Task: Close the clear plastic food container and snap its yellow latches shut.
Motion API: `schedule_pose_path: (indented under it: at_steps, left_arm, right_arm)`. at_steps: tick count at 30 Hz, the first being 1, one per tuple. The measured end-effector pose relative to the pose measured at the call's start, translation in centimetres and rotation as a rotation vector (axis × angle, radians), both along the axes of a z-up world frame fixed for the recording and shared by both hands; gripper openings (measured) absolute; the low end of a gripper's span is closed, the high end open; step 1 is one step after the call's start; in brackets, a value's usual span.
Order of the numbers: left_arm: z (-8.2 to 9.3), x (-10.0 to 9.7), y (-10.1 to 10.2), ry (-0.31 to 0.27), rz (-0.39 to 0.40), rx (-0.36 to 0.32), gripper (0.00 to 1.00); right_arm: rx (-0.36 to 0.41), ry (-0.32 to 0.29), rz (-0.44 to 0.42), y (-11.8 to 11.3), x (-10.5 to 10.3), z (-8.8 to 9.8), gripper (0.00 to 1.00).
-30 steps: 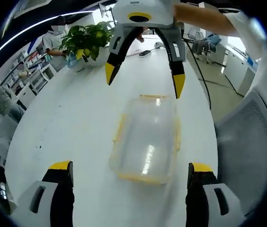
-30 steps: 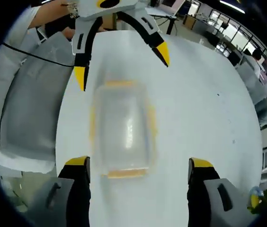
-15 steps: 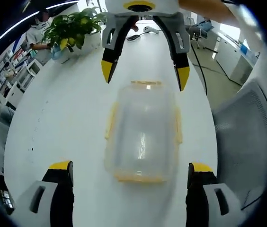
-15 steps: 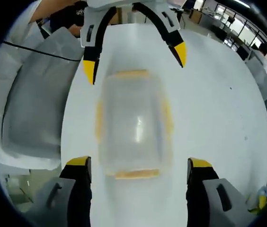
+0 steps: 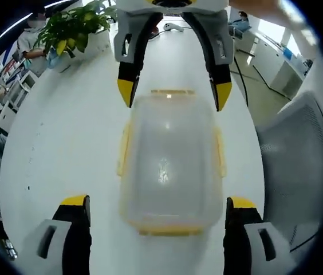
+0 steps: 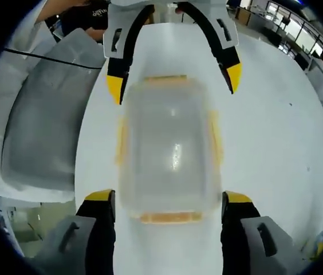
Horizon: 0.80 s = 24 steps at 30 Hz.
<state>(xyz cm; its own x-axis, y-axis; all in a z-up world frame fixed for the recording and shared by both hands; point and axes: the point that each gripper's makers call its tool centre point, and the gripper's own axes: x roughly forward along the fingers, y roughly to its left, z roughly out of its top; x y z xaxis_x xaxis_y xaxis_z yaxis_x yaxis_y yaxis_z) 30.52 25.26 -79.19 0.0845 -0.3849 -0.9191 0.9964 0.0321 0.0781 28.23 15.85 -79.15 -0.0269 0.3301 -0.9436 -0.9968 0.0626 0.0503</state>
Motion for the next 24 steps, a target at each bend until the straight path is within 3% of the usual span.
schedule_pose_path:
  at_steps: [5, 7, 8, 14, 24]
  left_arm:
    - [-0.7, -0.7, 0.3, 0.030, -0.017, 0.031, 0.83]
    - [-1.0, -1.7, 0.2, 0.072, -0.031, 0.039, 0.75]
    - [-1.0, -1.4, 0.2, 0.049, -0.027, 0.038, 0.76]
    - [-1.4, -1.4, 0.4, 0.034, -0.052, 0.062, 0.77]
    - [-1.3, -1.4, 0.4, 0.034, -0.052, 0.060, 0.77]
  right_arm:
    - [0.002, -0.006, -0.005, 0.0, 0.2, -0.4, 0.71]
    - [0.008, -0.003, -0.007, 0.0, 0.1, -0.4, 0.71]
    - [0.011, -0.003, -0.004, 0.0, 0.1, -0.3, 0.71]
    - [0.019, -0.004, -0.009, 0.1, 0.1, -0.3, 0.70]
    - [0.010, -0.005, -0.008, 0.1, 0.1, -0.3, 0.70]
